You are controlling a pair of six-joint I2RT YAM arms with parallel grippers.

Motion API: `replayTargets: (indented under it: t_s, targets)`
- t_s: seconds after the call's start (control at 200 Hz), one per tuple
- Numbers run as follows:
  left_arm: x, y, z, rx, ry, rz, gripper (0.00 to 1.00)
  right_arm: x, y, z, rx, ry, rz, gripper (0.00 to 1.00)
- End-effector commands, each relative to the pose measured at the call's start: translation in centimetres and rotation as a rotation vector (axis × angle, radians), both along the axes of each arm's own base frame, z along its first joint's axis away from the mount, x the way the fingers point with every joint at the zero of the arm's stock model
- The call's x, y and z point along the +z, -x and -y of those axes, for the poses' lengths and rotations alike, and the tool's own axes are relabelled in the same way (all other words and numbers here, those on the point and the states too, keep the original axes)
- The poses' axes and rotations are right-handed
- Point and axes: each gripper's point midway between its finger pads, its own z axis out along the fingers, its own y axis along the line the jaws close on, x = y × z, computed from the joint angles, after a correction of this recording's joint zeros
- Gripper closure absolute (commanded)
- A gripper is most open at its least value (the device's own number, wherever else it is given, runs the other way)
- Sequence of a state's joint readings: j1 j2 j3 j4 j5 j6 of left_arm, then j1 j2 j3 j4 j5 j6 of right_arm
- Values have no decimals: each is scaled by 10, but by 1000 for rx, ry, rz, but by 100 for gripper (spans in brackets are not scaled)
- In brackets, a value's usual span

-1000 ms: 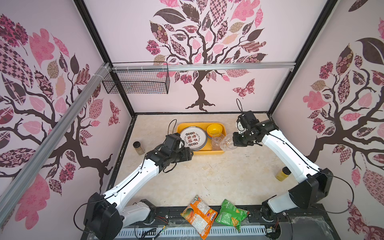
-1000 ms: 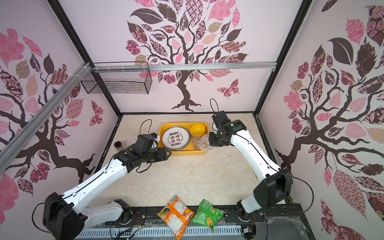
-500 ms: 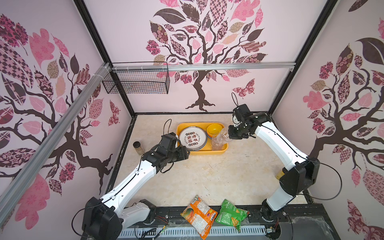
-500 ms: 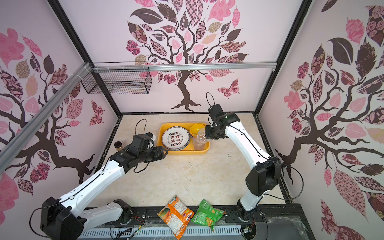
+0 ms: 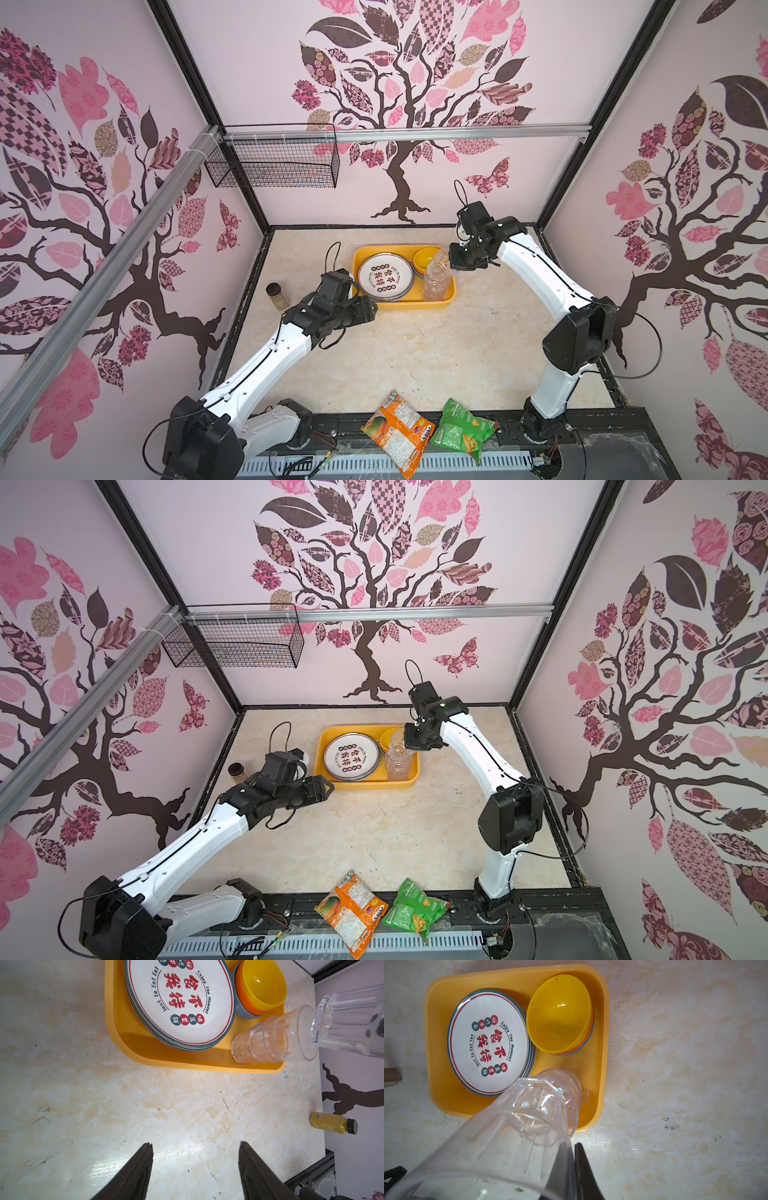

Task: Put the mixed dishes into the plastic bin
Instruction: 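Carry the cup over the bin and stack it onto the cups with the right gripper, then open the right gripper and raise it away from the stacked cups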

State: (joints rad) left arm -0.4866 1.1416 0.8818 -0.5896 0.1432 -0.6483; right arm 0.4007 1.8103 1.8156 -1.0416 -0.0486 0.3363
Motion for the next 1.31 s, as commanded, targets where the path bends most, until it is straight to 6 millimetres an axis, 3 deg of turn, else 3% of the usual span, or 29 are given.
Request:
replayTargets:
  t_s: [0.0, 1.1, 1.3]
  targets:
    - [-3, 4, -3, 4, 7, 1, 32, 1, -6, -5, 2, -3, 3, 99]
    - [-8, 4, -8, 21, 15, -9, 32, -38, 3, -5, 17, 20, -95, 97]
    - [-9, 4, -7, 21, 19, -12, 32, -41, 1, -5, 15, 29, -95, 93]
